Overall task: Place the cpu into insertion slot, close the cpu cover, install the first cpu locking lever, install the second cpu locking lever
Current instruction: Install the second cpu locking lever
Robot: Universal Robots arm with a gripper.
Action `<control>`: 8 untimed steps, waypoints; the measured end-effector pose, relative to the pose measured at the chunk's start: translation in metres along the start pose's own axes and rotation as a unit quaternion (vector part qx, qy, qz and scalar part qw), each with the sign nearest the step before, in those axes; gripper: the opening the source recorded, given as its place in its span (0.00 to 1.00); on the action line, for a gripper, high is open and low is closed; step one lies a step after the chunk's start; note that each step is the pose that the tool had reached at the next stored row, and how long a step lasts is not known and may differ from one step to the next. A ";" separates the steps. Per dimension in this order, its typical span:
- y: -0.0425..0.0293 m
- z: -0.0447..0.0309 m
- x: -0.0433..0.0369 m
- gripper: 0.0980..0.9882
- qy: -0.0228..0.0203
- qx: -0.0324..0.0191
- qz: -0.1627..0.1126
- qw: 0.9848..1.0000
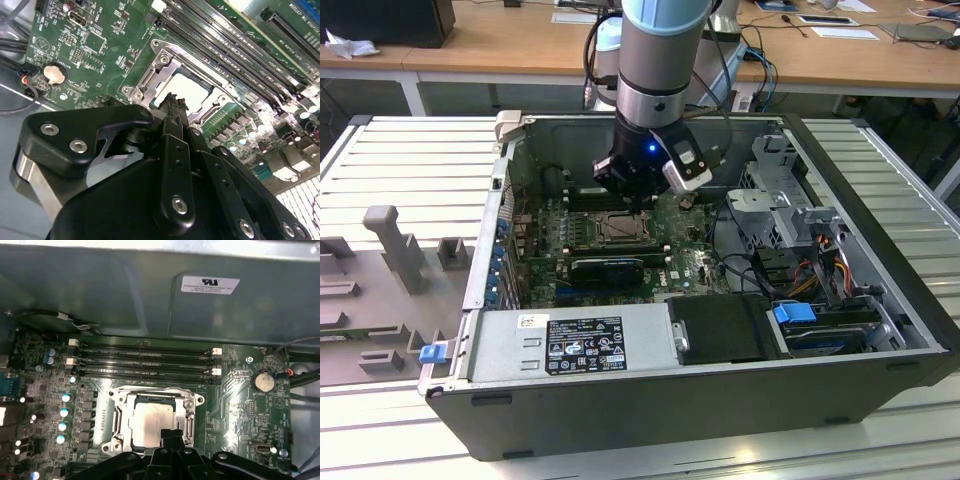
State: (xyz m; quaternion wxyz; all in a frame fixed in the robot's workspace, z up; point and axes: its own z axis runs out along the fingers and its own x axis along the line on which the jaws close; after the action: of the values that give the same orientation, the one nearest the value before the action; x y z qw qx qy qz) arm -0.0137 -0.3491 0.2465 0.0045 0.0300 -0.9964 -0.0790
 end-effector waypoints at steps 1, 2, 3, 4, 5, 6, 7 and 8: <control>0.0002 -0.0028 0.0000 0.01 0.000 0.000 0.000 1.000; -0.0008 -0.0045 0.0001 0.01 0.000 0.000 0.000 1.000; -0.0019 -0.0047 0.0002 0.01 0.000 0.000 0.000 1.000; -0.0032 -0.0049 0.0002 0.01 0.000 0.000 0.000 1.000; -0.0045 -0.0047 0.0003 0.01 0.000 0.000 0.000 1.000; -0.0065 -0.0034 0.0004 0.01 0.000 0.000 0.000 1.000; -0.0074 -0.0018 0.0005 0.01 0.000 0.000 0.000 1.000; -0.0083 0.0000 0.0005 0.01 0.000 0.000 0.000 1.000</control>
State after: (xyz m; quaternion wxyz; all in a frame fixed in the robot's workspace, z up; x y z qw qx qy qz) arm -0.0138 -0.3573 0.2452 0.0046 0.0300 -0.9964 -0.0790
